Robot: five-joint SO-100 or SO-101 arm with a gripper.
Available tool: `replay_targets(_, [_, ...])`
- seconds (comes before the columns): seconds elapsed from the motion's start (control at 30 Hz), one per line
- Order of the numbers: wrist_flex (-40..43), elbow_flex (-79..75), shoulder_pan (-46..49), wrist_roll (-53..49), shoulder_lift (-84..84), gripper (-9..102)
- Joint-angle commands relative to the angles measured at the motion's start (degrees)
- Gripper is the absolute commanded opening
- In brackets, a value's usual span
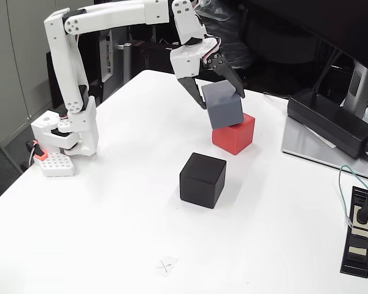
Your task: Stack the three blocks in an ordered color.
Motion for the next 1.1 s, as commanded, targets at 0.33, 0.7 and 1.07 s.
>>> replay_targets(0.33, [3.34, -9.84, 0.00, -0.35, 0.00, 0])
replay_targets(0.7, [3.43, -13.27, -4.48, -2.64, -8.70, 0])
replay_targets(1.07, [3.43, -14.50, -4.57, -3.08, -9.23, 1])
